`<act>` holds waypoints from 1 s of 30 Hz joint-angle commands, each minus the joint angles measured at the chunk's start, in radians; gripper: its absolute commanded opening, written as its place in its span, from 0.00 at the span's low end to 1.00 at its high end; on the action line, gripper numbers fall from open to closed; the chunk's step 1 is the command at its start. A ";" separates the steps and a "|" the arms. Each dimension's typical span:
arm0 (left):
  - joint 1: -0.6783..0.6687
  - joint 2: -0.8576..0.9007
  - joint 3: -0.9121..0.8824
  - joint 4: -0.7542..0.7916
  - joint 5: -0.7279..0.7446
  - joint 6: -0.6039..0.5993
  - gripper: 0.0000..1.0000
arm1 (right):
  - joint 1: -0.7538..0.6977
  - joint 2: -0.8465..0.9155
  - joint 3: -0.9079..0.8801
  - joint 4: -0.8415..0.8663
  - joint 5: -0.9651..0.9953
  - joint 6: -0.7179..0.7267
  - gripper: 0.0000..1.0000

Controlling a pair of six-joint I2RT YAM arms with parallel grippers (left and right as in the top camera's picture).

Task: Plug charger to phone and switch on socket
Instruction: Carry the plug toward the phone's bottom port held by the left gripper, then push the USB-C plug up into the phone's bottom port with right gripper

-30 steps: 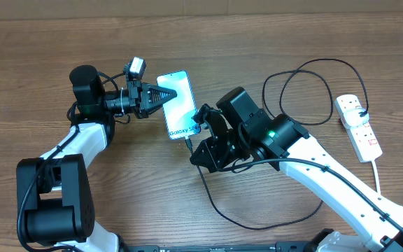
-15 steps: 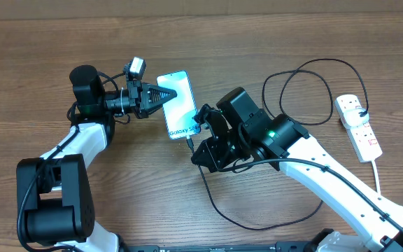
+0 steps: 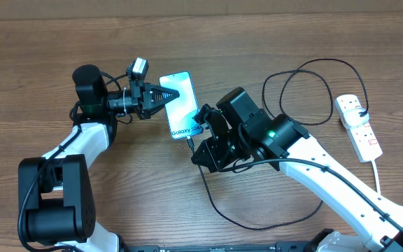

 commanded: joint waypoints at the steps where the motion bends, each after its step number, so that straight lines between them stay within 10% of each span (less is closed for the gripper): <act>1: -0.013 0.003 0.028 0.004 0.011 -0.016 0.04 | 0.001 0.003 0.018 0.005 0.010 0.004 0.04; 30: -0.013 0.003 0.028 0.005 0.012 -0.013 0.04 | 0.001 0.003 0.018 -0.013 0.010 0.005 0.04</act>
